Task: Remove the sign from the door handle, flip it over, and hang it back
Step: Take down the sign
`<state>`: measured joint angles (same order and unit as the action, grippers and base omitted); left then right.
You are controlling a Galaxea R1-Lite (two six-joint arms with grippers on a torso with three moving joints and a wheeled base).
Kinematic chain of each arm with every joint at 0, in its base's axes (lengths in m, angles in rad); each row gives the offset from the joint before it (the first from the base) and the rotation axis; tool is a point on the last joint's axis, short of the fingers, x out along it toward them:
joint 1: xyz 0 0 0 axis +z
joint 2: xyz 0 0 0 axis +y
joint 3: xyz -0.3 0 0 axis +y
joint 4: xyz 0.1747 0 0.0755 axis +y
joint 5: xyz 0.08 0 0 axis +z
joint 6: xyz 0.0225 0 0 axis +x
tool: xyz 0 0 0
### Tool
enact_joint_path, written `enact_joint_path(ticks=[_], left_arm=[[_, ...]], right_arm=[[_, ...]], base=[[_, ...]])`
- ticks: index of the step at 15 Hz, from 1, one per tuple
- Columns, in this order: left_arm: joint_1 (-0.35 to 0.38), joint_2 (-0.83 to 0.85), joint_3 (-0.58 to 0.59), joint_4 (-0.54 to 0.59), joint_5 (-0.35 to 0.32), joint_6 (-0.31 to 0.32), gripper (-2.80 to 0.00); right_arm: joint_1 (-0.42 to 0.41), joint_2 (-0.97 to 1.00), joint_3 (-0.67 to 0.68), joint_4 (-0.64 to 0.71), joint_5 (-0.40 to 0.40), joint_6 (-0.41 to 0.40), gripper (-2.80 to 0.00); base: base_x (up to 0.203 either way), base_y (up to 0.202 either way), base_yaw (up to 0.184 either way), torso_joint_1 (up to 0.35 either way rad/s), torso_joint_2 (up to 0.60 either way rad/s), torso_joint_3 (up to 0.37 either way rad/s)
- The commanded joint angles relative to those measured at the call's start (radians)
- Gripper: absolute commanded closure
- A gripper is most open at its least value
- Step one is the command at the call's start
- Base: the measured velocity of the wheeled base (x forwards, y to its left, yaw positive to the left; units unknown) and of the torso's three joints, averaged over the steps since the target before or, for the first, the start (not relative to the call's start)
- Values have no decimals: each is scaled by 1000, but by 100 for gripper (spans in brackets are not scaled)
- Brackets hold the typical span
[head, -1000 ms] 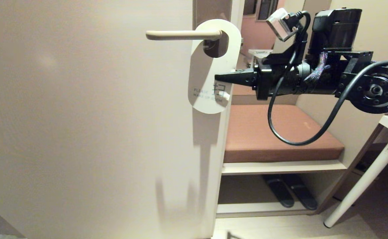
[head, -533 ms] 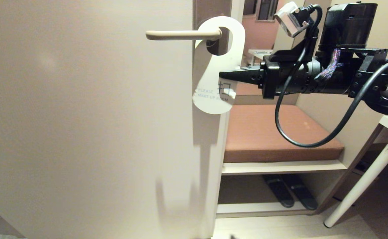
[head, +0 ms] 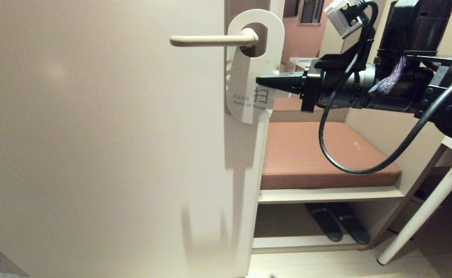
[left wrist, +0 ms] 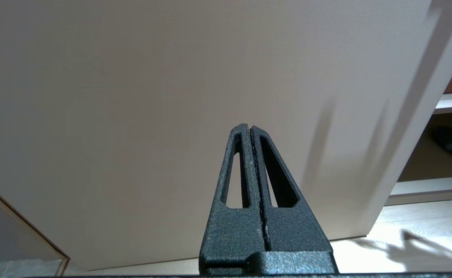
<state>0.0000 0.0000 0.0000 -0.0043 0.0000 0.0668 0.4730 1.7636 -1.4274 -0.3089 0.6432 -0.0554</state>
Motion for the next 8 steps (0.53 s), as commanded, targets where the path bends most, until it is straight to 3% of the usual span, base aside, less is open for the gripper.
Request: enact_joint_path(ticks=[1,3,8], left_arm=[[0,2,0,0,0,1,0],[0,2,0,0,0,1,0],[0,2,0,0,0,1,0]], right_arm=[[22,3,20,-51,-42,0,0],[44,2,43,-73,-120,3,0],[46,-23,79,-87,-128,3,0]], base=[[0,0,0,0,0,0],[0,0,0,0,0,0],[0,0,0,0,0,0]])
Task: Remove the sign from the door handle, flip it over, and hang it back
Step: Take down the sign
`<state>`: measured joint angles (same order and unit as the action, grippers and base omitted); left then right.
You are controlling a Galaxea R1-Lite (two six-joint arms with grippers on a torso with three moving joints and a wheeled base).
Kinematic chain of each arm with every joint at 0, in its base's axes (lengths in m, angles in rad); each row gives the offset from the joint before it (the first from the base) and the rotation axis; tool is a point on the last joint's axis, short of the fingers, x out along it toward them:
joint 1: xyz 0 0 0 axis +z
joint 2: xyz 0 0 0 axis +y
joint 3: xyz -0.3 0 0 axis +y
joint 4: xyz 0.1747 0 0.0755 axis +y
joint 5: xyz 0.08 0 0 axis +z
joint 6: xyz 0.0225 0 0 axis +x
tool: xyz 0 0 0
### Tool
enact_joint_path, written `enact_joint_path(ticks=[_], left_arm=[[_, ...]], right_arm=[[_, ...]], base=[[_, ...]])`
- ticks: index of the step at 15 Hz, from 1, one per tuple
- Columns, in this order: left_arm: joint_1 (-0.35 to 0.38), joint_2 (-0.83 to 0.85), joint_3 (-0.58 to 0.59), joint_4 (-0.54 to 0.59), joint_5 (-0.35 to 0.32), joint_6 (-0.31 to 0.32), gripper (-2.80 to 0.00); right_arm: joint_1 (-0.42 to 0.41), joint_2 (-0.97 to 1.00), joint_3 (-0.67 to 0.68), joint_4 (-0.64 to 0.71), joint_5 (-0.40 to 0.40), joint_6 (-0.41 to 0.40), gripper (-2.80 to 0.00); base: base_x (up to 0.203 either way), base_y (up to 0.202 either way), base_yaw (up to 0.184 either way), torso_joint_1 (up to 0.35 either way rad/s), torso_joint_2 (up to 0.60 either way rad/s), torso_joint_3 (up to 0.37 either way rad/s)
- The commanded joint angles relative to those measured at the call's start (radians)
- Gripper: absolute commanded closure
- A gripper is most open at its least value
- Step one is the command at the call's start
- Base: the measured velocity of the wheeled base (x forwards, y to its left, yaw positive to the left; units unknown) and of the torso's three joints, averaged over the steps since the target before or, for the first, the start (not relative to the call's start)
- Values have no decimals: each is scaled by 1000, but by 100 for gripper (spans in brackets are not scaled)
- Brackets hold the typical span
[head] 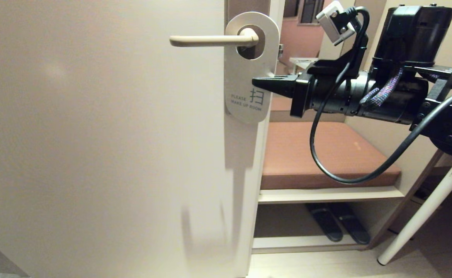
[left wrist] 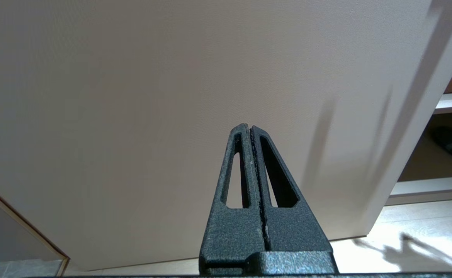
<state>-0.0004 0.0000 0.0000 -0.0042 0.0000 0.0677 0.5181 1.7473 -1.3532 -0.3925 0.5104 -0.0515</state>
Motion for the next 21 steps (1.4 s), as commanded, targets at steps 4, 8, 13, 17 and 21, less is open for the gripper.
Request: enact_joint_path(ticks=[4,8,13,17,21], left_arm=[[0,2,0,0,0,0,0],[0,2,0,0,0,0,0],[0,0,0,0,0,0,0],[0,2,0,0,0,0,0],[0,2,0,0,0,0,0]], right_arm=[[30,-9,1,-3,-59,7,0],[98,-9,0,-3,-197,15,0],[158,-5,0,-3,-361,39,0],[198,7,-2,-3,-474,39,0],[244,22,-9,-34,-554,42,0]], base=[[0,0,0,0,0,0],[0,0,0,0,0,0],[0,0,0,0,0,0],[0,0,0,0,0,0],[0,0,0,0,0,0]])
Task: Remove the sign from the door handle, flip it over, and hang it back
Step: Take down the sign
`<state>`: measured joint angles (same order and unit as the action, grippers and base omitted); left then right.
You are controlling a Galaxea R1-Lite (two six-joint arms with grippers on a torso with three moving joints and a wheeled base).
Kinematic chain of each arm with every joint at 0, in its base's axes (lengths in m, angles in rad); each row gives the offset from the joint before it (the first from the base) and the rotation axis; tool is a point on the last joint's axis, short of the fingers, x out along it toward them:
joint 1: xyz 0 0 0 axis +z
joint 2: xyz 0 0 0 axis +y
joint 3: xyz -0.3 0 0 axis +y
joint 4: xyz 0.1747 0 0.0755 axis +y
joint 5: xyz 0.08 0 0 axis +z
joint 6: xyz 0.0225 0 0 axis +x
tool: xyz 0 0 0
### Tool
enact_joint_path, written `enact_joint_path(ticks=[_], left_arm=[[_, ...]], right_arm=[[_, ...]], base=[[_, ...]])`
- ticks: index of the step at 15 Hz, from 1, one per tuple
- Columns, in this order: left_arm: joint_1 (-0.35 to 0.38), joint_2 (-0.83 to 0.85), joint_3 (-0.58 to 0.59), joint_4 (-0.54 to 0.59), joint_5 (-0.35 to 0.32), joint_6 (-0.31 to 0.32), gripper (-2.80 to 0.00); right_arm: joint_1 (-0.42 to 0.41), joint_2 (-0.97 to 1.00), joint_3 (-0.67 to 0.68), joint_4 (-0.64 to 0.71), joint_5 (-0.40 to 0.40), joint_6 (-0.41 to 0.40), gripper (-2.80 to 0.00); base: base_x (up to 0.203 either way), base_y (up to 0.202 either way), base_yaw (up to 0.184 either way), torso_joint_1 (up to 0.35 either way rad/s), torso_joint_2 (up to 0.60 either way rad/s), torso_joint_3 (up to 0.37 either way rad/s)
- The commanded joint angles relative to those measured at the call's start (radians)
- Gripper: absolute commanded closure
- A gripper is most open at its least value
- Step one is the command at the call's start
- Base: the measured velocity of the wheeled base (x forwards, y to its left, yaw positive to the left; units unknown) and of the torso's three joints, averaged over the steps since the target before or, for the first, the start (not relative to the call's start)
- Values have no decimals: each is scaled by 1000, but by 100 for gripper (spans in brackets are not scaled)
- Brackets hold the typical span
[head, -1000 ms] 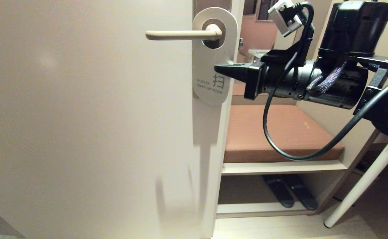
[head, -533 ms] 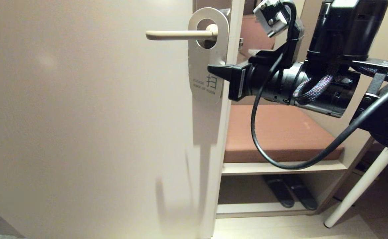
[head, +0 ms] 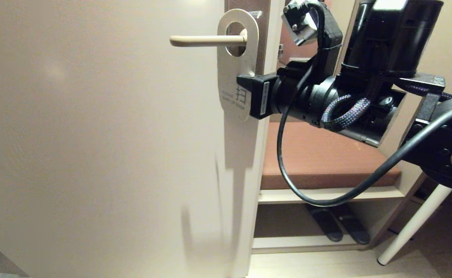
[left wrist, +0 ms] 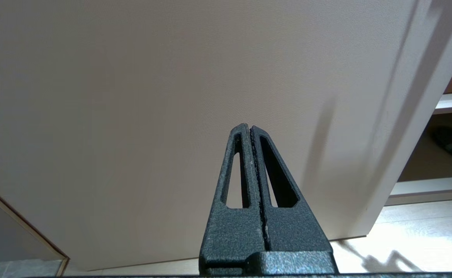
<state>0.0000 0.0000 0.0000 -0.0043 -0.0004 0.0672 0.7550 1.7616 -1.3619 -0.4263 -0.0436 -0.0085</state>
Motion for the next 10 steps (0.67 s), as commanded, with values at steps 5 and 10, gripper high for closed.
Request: enact_joint_path(ticks=[5,10], left_arm=[[0,2,0,0,0,0,0],[0,2,0,0,0,0,0]], right_arm=[[42,40,0,-73,-62,-1,0],[64,66,-2,-128,-70,-2,0]], base=[[0,0,0,0,0,0],[0,0,0,0,0,0]])
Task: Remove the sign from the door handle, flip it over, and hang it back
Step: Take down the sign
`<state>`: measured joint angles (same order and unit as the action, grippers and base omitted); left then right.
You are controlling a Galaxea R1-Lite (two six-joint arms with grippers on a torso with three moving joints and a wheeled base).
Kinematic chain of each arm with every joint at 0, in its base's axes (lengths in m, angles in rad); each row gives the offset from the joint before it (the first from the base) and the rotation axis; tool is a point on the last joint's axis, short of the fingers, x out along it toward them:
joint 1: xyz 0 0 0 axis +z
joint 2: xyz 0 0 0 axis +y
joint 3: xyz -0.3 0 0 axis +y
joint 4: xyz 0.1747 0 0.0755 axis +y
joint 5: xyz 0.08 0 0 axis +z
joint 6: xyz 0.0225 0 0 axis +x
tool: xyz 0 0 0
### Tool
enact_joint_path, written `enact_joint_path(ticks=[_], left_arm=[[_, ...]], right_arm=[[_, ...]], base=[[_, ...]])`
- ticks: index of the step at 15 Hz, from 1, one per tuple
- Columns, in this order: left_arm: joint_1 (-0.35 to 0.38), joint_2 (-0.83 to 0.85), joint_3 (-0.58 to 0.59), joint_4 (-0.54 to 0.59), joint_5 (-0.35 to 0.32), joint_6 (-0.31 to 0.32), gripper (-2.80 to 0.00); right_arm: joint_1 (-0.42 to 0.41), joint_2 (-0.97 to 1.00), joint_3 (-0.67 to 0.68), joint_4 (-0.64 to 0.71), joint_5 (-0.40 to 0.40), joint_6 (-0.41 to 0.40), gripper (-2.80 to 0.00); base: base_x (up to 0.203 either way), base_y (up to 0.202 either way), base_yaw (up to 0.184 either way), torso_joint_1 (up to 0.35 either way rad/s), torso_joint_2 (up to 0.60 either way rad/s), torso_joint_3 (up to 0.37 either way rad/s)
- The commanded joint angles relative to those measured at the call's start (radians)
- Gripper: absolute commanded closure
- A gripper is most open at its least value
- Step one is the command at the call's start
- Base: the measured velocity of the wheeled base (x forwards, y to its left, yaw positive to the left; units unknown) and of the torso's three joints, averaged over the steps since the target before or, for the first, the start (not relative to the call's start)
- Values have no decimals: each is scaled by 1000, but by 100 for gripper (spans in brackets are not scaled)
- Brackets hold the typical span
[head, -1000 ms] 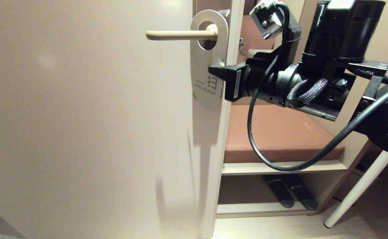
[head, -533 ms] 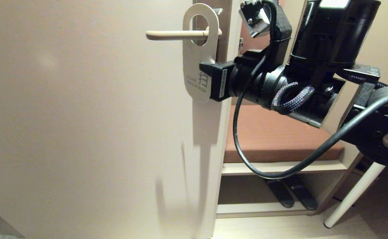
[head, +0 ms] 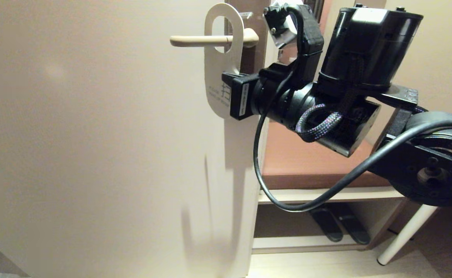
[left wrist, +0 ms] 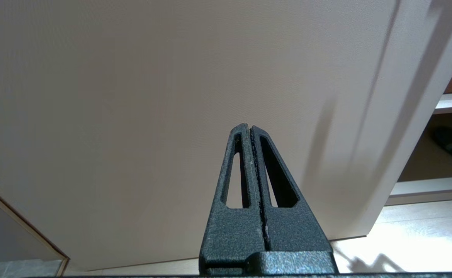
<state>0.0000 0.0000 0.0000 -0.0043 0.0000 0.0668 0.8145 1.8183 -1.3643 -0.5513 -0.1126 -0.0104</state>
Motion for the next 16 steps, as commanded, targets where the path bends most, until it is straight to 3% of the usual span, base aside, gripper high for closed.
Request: enact_joint_path(ticks=[1,16], left_arm=[[0,2,0,0,0,1,0],[0,2,0,0,0,1,0]], right_arm=[[11,10,1,-7,-1,0,0],[101,85,-102,-44,-99,-18,0]], base=[[0,0,0,0,0,0],[0,0,0,0,0,0]])
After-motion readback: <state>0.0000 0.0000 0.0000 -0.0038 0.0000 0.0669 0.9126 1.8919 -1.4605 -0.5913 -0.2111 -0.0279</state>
